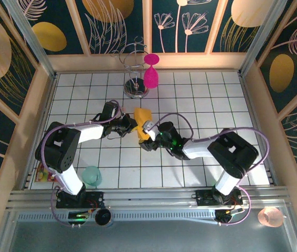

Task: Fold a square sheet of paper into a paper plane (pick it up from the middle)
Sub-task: Third fold the triangle at the center of the table.

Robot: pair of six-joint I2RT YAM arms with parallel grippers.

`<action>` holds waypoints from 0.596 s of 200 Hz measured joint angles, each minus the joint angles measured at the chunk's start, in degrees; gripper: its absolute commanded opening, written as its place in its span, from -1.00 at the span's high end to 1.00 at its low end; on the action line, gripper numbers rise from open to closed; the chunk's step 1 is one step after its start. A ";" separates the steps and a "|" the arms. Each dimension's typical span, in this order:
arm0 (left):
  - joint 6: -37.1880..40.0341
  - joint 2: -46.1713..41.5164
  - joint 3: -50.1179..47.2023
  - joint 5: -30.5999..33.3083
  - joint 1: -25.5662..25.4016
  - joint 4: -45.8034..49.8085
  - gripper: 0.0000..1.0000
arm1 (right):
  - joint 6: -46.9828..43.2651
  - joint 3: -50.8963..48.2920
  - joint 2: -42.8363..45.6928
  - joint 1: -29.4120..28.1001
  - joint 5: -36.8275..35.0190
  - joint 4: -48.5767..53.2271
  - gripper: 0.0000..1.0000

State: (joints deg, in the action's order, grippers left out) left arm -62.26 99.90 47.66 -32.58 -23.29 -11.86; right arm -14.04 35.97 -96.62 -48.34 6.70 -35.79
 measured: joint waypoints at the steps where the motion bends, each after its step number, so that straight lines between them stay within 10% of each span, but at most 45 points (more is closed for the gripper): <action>1: 0.02 0.00 0.00 0.02 0.00 0.00 0.93 | -0.11 0.00 -0.07 0.00 -0.13 0.00 -0.42; 119: 0.04 0.02 0.00 0.02 0.00 0.04 0.92 | -3.74 1.51 -2.32 -1.33 -9.03 -1.51 -0.22</action>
State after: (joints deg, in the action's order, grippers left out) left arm -62.22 99.92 47.66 -32.56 -23.29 -11.81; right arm -17.78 37.47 -98.94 -49.67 -2.33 -37.30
